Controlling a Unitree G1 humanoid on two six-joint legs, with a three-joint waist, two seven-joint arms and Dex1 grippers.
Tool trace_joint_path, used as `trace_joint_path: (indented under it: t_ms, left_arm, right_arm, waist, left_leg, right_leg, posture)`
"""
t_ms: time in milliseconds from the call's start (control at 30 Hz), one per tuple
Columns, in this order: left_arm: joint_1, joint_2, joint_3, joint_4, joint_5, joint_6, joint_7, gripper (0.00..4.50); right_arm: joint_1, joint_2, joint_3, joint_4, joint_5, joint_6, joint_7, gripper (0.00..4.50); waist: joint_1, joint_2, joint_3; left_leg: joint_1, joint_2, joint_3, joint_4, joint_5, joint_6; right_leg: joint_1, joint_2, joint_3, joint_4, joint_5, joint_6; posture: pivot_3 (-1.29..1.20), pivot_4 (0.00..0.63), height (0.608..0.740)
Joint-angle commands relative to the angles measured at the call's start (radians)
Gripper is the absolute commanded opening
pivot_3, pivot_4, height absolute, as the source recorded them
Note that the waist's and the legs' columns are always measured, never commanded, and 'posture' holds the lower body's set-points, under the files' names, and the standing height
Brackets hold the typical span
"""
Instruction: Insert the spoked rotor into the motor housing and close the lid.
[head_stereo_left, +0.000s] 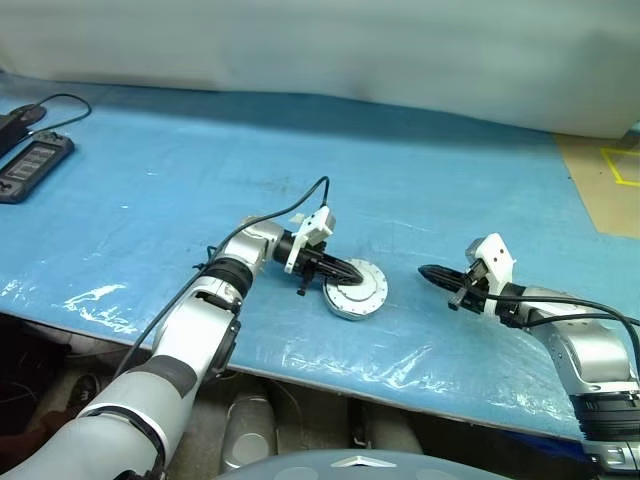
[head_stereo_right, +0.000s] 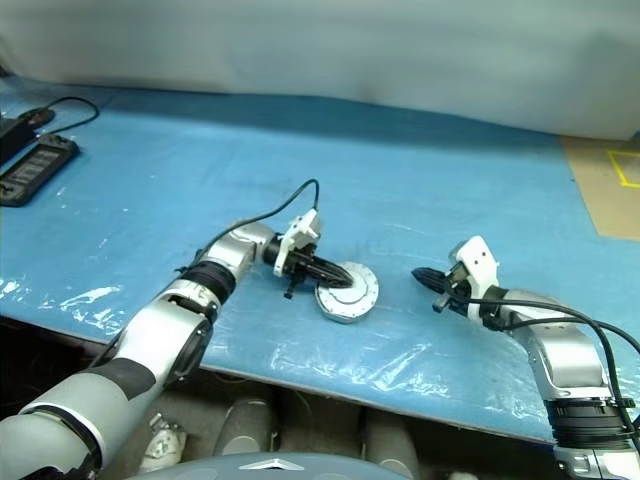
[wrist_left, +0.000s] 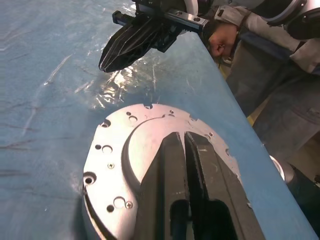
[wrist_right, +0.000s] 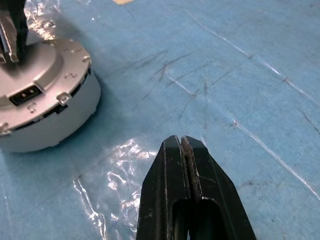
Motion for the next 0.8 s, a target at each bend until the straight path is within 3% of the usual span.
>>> trace_joint_path:
  t_ms: [33, 367, 800]
  left_arm:
    - [0.038, 0.008, -0.011, 0.010, 0.038, -0.001, 0.016, 0.15]
    - [0.068, 0.000, 0.185, -0.110, -0.131, 0.051, 0.103, 0.15]
    - [0.329, 0.149, 0.170, -0.442, -0.151, 0.107, 0.109, 0.15]
  right_arm:
    - [-0.029, 0.005, 0.002, -0.005, 0.001, -0.030, 0.006, 0.00]
    - [-0.096, 0.081, 0.002, 0.054, 0.023, -0.119, 0.012, 0.00]
    - [-0.076, 0.088, -0.015, 0.012, 0.096, -0.168, 0.116, 0.00]
  waist:
    - [0.000, 0.000, 0.000]
    - [-0.002, 0.000, 0.002]
    - [-0.005, 0.002, 0.002]
  left_leg:
    - [0.001, -0.001, 0.000, 0.000, 0.000, 0.000]
    - [-0.003, -0.002, 0.000, -0.001, 0.000, 0.000]
    - [-0.009, 0.000, 0.000, -0.001, 0.000, 0.000]
  right_leg:
    - [0.001, -0.001, 0.000, 0.000, 0.000, 0.000]
    - [-0.001, -0.004, -0.003, -0.001, -0.001, 0.001]
    - [-0.007, -0.004, -0.005, 0.000, -0.002, 0.001]
  posture:
    - [0.00, 0.150, 0.740]
    - [0.00, 0.150, 0.740]
    - [0.00, 0.150, 0.740]
